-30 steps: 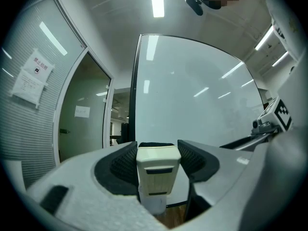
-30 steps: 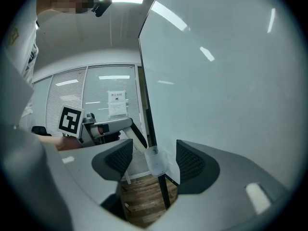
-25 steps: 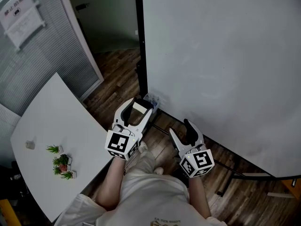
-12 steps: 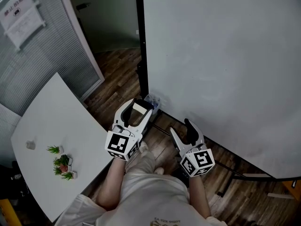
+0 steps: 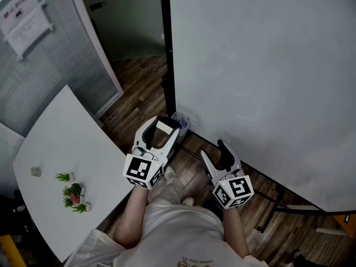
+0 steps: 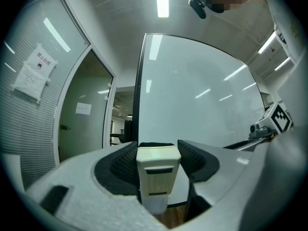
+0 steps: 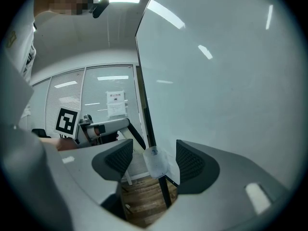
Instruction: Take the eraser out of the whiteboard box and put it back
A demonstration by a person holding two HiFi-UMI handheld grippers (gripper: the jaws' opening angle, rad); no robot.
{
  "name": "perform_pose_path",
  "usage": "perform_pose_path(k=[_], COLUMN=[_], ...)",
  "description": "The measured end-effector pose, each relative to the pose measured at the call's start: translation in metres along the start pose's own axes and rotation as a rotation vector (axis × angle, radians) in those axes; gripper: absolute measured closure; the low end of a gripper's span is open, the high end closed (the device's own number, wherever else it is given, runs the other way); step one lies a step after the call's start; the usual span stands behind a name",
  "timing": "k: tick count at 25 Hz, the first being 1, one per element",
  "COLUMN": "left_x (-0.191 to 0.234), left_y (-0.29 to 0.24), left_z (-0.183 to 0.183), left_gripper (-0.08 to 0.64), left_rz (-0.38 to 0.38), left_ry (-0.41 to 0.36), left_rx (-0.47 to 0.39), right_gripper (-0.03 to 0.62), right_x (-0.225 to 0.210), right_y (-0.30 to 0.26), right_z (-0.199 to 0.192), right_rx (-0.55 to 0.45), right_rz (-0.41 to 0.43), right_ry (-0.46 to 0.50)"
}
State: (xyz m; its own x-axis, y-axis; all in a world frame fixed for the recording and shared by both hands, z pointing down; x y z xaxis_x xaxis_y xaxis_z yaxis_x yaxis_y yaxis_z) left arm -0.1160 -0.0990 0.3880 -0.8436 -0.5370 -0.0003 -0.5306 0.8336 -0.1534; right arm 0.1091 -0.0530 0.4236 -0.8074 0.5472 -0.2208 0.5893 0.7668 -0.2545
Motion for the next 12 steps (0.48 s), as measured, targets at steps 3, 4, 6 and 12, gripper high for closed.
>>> perform_pose_path(k=[3,4,6,12], left_x=[0.001,0.002,0.003,0.007], left_y=[-0.003,-0.005,-0.009,-0.019], left_z=[0.000,0.000,0.000,-0.003], left_gripper=[0.301,0.301,0.301,0.301], left_rz=[-0.003,-0.005,-0.009,-0.015], left_ry=[0.002,0.002,-0.001,0.001], left_rx=[0.002,0.002,0.003,0.014], right_gripper=[0.308,0.308,0.308,0.308], right_x=[-0.001,-0.002,-0.004,-0.007], right_y=[-0.002,-0.002,-0.005,-0.009], right_z=[0.000,0.000,-0.001,-0.001], right_rx=[0.002,0.004,0.007,0.014], right_rz=[-0.001,-0.002,-0.003,-0.005], right_ry=[-0.003,-0.004,-0.004,-0.008])
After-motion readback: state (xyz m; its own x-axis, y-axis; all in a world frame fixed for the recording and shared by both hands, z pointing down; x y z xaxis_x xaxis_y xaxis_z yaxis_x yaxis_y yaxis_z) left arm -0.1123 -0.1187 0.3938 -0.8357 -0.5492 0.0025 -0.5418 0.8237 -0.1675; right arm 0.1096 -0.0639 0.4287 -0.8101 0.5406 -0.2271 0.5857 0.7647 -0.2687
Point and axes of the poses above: the fingertips, and each gripper's own axes: y backward along the fingers, x to its left, z out of its top, the point moved 9 cm from there along y, backward along the fingers, and after that the axes turned 11 degrees about x, right-handed, at the moved point
